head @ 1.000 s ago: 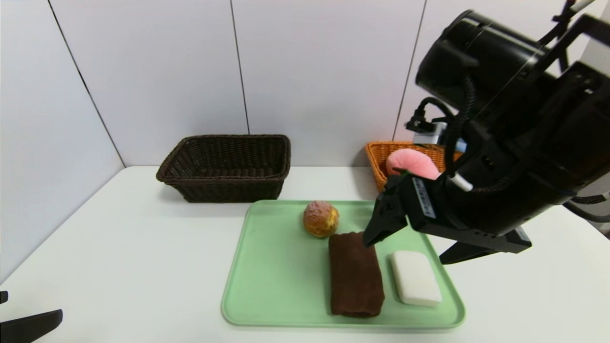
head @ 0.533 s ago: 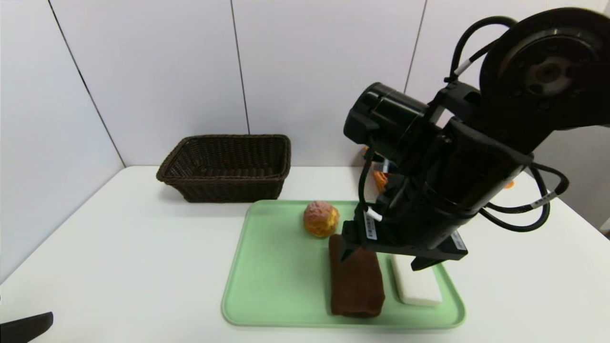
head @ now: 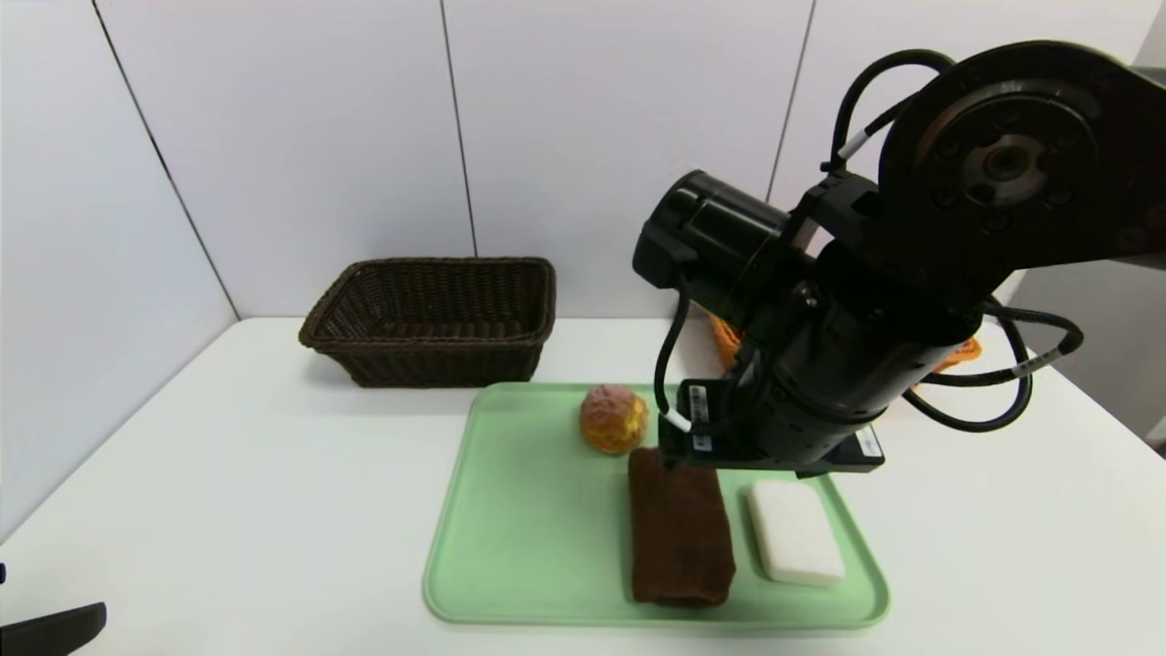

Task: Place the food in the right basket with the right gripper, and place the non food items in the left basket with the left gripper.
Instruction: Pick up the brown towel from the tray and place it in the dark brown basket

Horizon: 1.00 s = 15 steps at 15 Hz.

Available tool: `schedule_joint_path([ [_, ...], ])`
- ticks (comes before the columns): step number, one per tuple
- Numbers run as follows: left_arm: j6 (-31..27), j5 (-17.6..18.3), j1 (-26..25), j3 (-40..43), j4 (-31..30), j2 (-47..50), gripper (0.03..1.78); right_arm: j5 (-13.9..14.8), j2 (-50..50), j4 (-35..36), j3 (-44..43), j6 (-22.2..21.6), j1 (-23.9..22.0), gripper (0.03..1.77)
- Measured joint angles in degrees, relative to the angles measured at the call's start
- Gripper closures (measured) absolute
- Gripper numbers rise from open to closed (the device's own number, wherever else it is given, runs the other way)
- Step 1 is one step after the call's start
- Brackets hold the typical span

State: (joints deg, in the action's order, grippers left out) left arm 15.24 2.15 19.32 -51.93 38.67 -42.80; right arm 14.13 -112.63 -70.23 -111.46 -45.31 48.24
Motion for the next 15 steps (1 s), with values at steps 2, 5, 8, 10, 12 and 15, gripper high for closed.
schedule_joint_path([
  [2,0.0,0.0,0.0,0.0,0.0,0.0,0.12,-1.2,-0.9,2.3,0.1,-0.4,0.1,0.10],
  [5,-0.1,0.0,0.0,-0.1,0.2,0.1,0.12,-3.4,-3.0,3.9,0.1,-1.8,0.3,0.10],
  [8,0.0,0.0,0.0,-0.2,0.2,0.5,0.12,-3.5,-5.8,4.2,0.1,-2.8,0.3,0.09],
  [10,0.0,0.0,0.0,-0.2,0.2,0.7,0.12,-3.5,-7.8,4.3,0.1,-3.3,0.3,0.09],
  [12,0.0,0.0,0.0,-0.2,0.2,1.0,0.12,-3.4,-9.7,4.3,0.1,-3.5,0.2,0.09],
  [15,0.0,0.0,0.0,-0.2,0.4,1.7,0.12,-3.5,-12.1,4.3,0.1,-3.6,0.2,0.09],
])
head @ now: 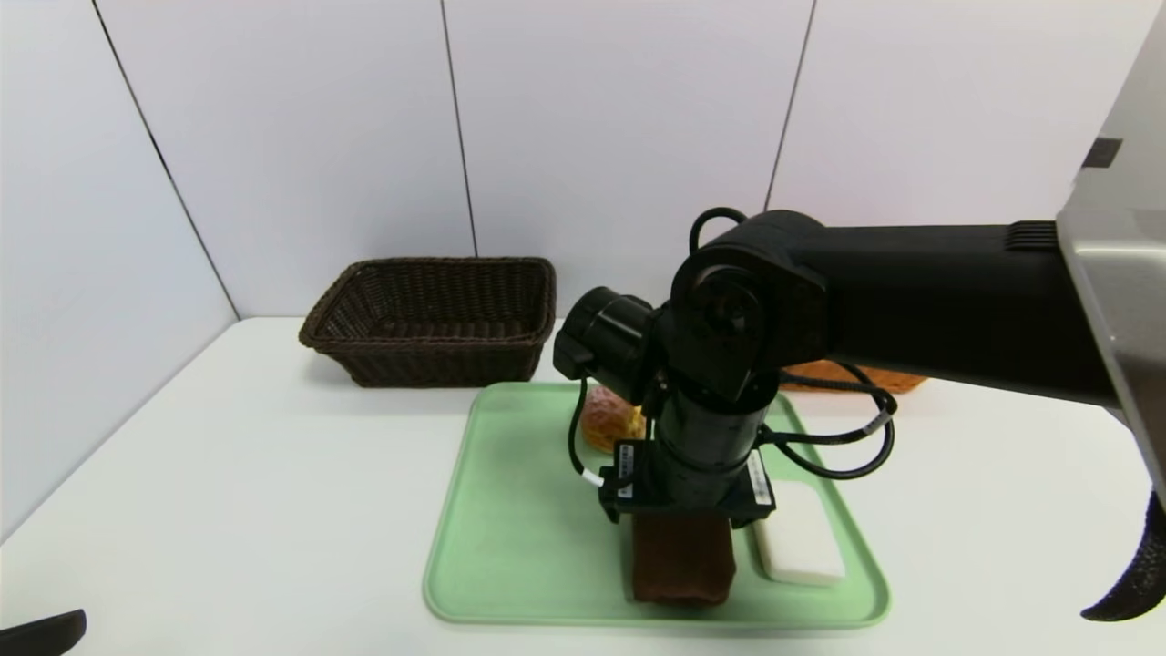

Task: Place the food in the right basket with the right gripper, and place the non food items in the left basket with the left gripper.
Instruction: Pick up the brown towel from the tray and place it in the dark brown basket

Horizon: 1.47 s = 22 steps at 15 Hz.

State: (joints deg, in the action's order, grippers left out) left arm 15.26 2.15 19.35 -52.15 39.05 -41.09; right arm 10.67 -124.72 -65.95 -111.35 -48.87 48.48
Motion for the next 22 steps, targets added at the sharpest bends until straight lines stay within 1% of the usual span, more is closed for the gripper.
schedule_joint_path([
  [2,0.0,0.0,0.0,0.0,0.5,0.4,0.12,0.0,-1.0,0.0,0.0,-0.3,0.0,0.09],
  [3,-0.1,0.0,0.0,0.0,0.6,0.6,0.12,0.0,-1.4,0.0,0.0,-1.0,0.0,0.16],
  [4,0.0,0.0,0.0,0.0,0.6,0.8,0.12,-0.1,-1.7,0.0,0.1,-1.8,0.0,0.35],
  [6,-0.1,0.0,0.0,0.0,0.7,1.0,0.12,-0.6,-2.0,-0.1,0.2,-1.9,-0.1,0.65],
  [8,-0.2,0.0,0.0,0.0,0.7,1.2,0.12,-0.7,-2.1,-0.1,0.2,-1.9,-0.1,0.89],
  [10,-0.2,0.0,0.0,0.0,0.7,1.3,0.12,-0.7,-1.9,-0.1,0.2,-1.9,-0.1,1.07],
  [11,-0.2,0.0,0.0,0.0,0.8,1.4,0.12,-0.7,-1.5,-0.1,0.2,-1.9,0.0,1.43],
  [12,-0.2,0.0,0.0,0.1,1.4,1.6,0.12,-0.8,-0.7,-0.1,0.1,-1.9,0.4,1.48],
  [15,-0.2,0.0,0.0,0.2,2.4,1.9,0.12,-0.8,3.2,0.4,-0.1,-1.3,2.0,1.48],
  [16,-0.2,0.0,0.0,0.3,2.4,1.9,0.12,-1.0,4.9,2.0,-0.2,-1.0,2.3,1.48],
  [19,-0.2,0.0,0.0,0.8,2.4,1.9,0.12,-3.3,9.4,14.3,-0.3,1.9,2.8,1.48],
  [21,-0.2,-0.1,0.0,1.1,2.4,1.9,0.12,-3.8,11.0,25.5,-0.3,6.8,2.7,1.48],
  [22,-0.2,-0.2,0.0,1.1,2.4,1.9,0.12,-4.1,11.0,31.6,-0.3,10.6,2.4,1.48],
])
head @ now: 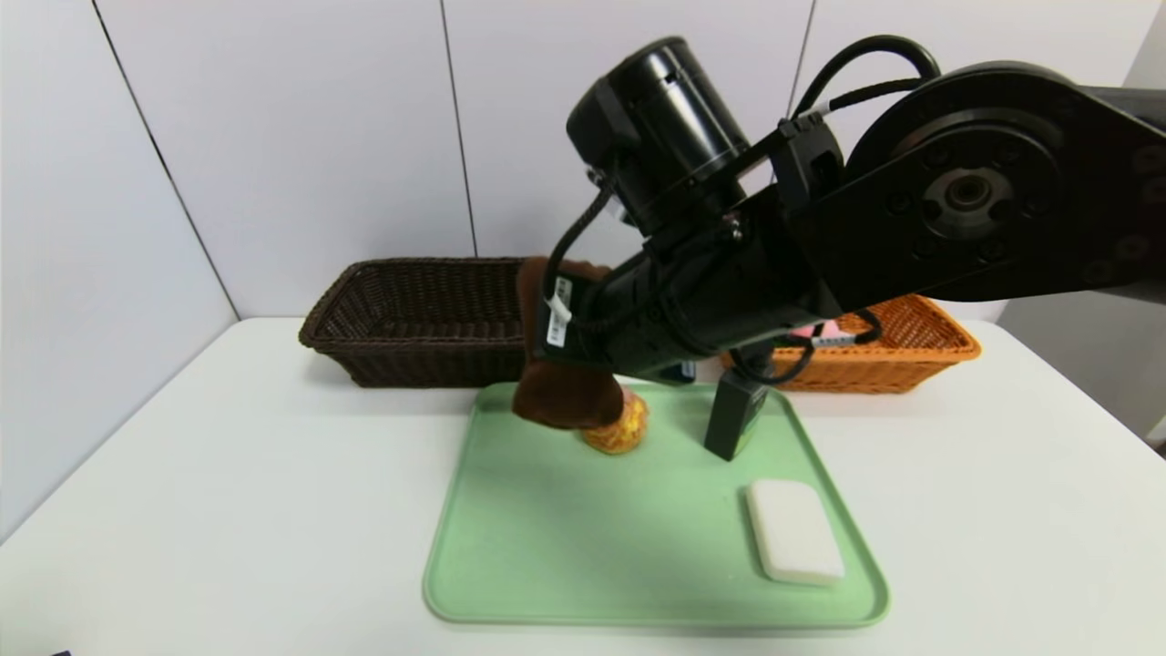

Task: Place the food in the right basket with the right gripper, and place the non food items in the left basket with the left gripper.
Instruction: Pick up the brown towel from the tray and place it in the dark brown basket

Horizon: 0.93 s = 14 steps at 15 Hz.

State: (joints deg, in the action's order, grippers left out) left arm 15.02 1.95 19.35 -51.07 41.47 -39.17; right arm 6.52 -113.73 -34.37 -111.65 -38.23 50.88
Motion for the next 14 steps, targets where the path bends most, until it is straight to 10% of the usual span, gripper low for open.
schedule_joint_path([
  [7,0.2,-0.5,-0.1,0.8,2.5,0.0,0.12,-1.6,-12.0,41.3,-0.3,27.3,-6.1,1.48],
  [11,0.1,-1.0,-0.1,1.2,4.2,-0.1,0.12,-1.7,-20.4,61.1,-0.5,32.7,-7.8,1.48],
  [14,-0.1,-1.1,-0.1,1.1,4.9,-0.2,0.12,-2.1,-23.1,62.3,-0.5,34.5,-7.9,1.48],
])
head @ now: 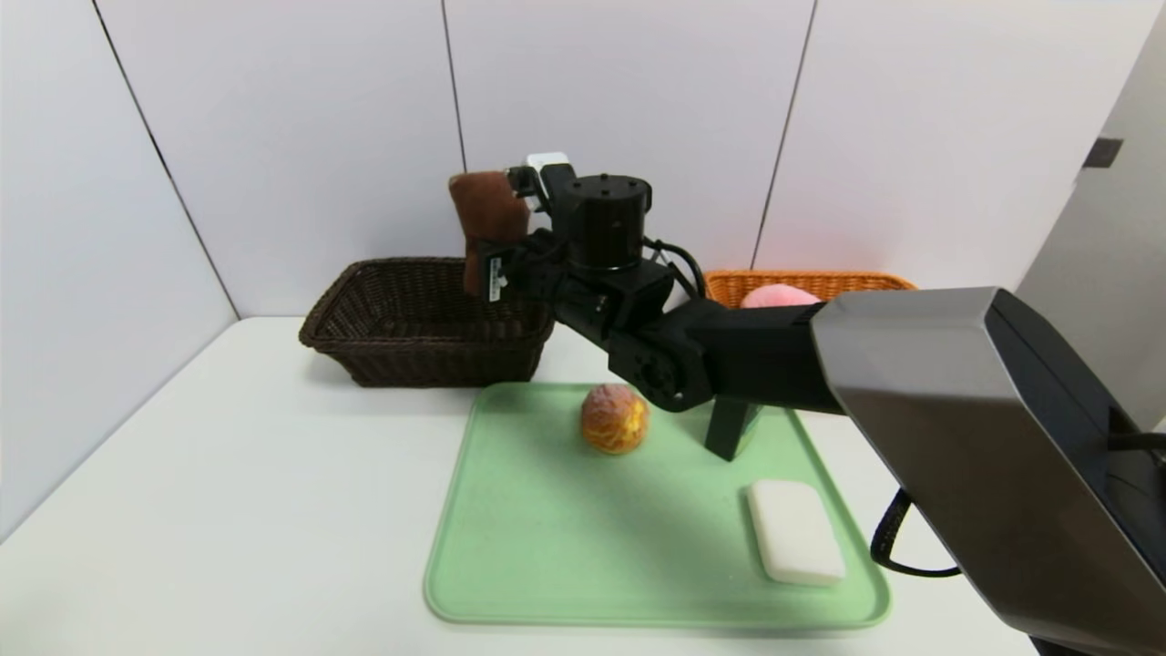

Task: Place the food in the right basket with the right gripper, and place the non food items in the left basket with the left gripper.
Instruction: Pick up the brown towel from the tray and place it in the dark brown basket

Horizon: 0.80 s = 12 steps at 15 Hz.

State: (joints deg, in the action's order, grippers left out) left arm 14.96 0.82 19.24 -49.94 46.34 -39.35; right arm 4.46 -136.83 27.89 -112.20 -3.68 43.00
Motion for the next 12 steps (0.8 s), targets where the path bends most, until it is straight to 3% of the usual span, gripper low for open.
schedule_joint_path([
  [4,0.0,-0.6,0.0,0.0,0.0,-0.1,0.12,-0.1,-1.5,0.3,0.0,0.0,-0.7,1.48],
  [8,-0.1,-0.5,0.0,-0.1,-0.1,-0.2,0.12,-0.5,-2.5,0.3,0.0,-0.6,-1.6,0.93],
  [12,-0.1,-0.6,0.0,0.0,-0.1,-0.3,0.12,-0.9,-3.0,0.4,0.0,-0.6,-2.2,0.60],
])
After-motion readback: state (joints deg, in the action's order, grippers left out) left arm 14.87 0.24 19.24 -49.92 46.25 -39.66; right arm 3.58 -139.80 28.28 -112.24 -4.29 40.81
